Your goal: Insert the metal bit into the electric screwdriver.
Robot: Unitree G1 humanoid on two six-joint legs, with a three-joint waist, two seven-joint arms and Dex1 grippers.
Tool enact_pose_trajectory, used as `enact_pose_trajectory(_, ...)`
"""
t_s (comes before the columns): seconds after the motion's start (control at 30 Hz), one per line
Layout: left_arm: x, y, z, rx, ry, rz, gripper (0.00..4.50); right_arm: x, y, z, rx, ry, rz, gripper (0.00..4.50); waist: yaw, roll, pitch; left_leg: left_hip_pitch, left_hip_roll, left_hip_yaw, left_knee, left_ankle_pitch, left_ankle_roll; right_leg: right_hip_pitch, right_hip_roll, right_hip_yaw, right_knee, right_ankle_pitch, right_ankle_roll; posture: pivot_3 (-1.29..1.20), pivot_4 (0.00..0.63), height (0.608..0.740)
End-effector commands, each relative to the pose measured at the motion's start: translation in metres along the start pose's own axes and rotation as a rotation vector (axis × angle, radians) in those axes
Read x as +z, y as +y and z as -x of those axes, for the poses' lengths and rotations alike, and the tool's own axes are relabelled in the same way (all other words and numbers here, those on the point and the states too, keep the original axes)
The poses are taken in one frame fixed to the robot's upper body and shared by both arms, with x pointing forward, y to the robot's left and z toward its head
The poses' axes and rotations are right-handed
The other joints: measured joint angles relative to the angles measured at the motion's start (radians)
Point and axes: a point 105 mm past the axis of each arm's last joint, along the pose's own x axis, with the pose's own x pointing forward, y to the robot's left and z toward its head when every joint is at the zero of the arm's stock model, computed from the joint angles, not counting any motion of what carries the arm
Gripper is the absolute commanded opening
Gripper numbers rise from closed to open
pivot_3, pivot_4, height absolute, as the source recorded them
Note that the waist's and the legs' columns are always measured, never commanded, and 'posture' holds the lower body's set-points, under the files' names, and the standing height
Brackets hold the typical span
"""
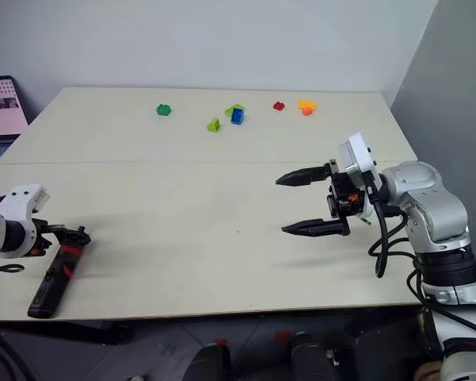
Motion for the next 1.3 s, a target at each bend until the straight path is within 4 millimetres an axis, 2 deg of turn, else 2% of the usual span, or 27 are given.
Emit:
enact_pose_trajectory(0.03,0.011,0.002,0.006,0.013,-0.028,-0.024,4.5,0.012,0.001,-0.001,0.008,-0.021,0.032,4.46,0.0,0.0,0.0,0.0,0.0,0.0,0.0,0.0,0.0,0.0,0.0,0.0,0.0,0.0,0.0,0.0,0.15,0.74)
enact_pose_trajectory(0.2,0.006,0.002,0.002,0.014,0.009,-0.044,4.5,0.011,0.002,-0.001,0.009,-0.021,0.031,4.46,0.0,0.0,0.0,0.0,0.0,0.0,0.0,0.0,0.0,0.0,0.0,0.0,0.0,0.0,0.0,0.0,0.15,0.74)
enact_pose_trajectory(0.63,0.018,-0.004,-0.004,0.003,0.004,-0.054,4.5,0.008,0.004,-0.003,0.012,-0.012,0.026,4.46,0.002,0.0,0.0,-0.001,0.0,-0.001,0.0,0.0,0.0,0.0,0.0,0.0,0.0,0.0,0.001,0.0,0.15,0.74)
enact_pose_trajectory(1.03,0.005,-0.003,-0.008,-0.006,0.077,-0.069,4.5,0.007,0.006,-0.001,0.011,0.008,0.029,4.46,0.001,0.0,0.0,-0.001,0.0,-0.001,0.0,0.0,0.0,0.0,0.0,0.0,0.0,-0.001,0.001,0.0,0.15,0.74)
enact_pose_trajectory(1.13,0.002,-0.003,-0.009,-0.009,0.09,-0.075,4.04,0.006,0.006,-0.001,0.012,0.01,0.029,4.5,0.001,0.0,0.0,-0.001,0.0,-0.001,0.0,0.0,0.0,0.0,0.0,0.0,0.0,-0.001,0.001,0.0,0.15,0.74)
enact_pose_trajectory(1.3,-0.005,-0.003,-0.011,-0.014,0.109,-0.086,2.94,0.007,0.006,-0.001,0.016,0.008,0.032,4.5,0.001,0.0,0.0,-0.001,0.0,-0.001,0.0,0.0,0.0,0.0,0.0,0.0,0.0,-0.001,0.001,0.0,0.15,0.74)
